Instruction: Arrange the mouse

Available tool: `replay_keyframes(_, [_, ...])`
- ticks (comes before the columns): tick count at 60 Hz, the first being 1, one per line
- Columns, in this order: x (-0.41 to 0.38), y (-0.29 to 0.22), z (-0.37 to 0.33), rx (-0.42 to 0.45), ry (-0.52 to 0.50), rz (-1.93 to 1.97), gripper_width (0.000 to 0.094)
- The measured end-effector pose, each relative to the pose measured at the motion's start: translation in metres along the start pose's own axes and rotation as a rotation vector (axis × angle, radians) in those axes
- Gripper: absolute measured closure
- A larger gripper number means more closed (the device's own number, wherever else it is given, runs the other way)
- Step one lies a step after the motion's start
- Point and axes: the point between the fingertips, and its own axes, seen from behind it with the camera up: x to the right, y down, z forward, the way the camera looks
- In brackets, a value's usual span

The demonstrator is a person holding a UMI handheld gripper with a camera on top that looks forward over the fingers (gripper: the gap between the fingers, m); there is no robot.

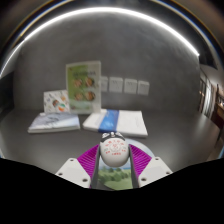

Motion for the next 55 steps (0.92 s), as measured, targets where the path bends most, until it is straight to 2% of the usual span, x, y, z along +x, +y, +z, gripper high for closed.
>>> replay_keyframes(8, [0.035, 0.057, 0.043, -0.115, -0.002, 0.033, 0.0449])
replay_keyframes(12, [0.034, 0.050, 0.047, -0.108, -0.049, 0.096, 0.0455])
replay_keyframes(17, [0.039, 0.060, 0.050, -0.150, -0.043, 0.076, 0.0384])
replay_keyframes(21, [0.030, 0.071, 0.049, -0.185, -0.083, 0.079, 0.0344])
replay_keyframes(23, [0.025, 0.069, 0.047, -0.174, -0.105, 0.084, 0.0292])
replay_keyframes(26, [0.023, 0.071, 0.037, -0.183, -0.110, 0.074, 0.0112])
replay_keyframes(28, [0.025, 0.074, 0.033, -0.190, -0.093, 0.069, 0.0034])
replay_keyframes(29, [0.027, 0.074, 0.031, -0.190, -0.083, 0.069, 0.0074])
replay_keyframes(33, [0.025, 0.071, 0.018, -0.165, -0.063, 0.073, 0.0095])
replay_keyframes(44, [-0.003, 0.047, -0.052, -0.085, -0.038, 0.132, 0.0093])
replay_keyframes(55, [-0.074, 0.027, -0.112, -0.025, -0.027, 0.157, 0.0096])
